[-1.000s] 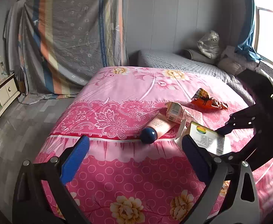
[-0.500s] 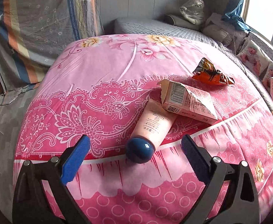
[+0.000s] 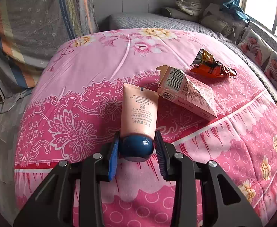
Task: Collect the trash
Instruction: 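Carry the lotion tube and medicine box over the yellow bin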
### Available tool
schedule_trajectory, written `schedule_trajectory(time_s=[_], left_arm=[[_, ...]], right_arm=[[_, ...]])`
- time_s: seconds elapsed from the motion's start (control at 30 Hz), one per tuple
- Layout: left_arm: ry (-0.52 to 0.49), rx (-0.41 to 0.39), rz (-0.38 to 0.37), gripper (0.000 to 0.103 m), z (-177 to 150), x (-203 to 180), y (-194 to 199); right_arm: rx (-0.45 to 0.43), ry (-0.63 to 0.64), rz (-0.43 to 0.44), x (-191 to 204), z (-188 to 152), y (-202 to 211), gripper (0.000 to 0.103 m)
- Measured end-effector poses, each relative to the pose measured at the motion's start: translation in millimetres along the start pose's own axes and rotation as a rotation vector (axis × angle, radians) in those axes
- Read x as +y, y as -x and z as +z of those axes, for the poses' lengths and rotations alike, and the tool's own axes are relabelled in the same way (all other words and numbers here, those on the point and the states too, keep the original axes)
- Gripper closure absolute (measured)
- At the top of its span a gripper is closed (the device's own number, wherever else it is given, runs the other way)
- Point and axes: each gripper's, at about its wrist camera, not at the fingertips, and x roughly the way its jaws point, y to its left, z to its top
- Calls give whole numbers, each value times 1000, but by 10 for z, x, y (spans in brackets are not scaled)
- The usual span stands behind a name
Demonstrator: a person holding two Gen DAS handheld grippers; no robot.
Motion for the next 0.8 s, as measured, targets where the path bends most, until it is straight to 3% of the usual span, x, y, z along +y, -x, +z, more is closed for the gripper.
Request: schedule_trajectory(time_s=[0.13, 0.37, 0.57, 0.8], left_arm=[[-4, -54, 20, 70, -82, -42, 318], [32, -221, 34, 70, -271, -227, 1129], [44, -342, 21, 70, -322, -699, 1655], [9, -395, -46, 70, -115, -1387, 1844]], right_arm=[[-14, -25, 5, 63, -118, 70, 40], [-65, -56, 23, 171, -323, 262, 40], [-152, -123, 36, 107, -526, 525, 40], [-262, -205, -12, -104, -748, 1008, 40]])
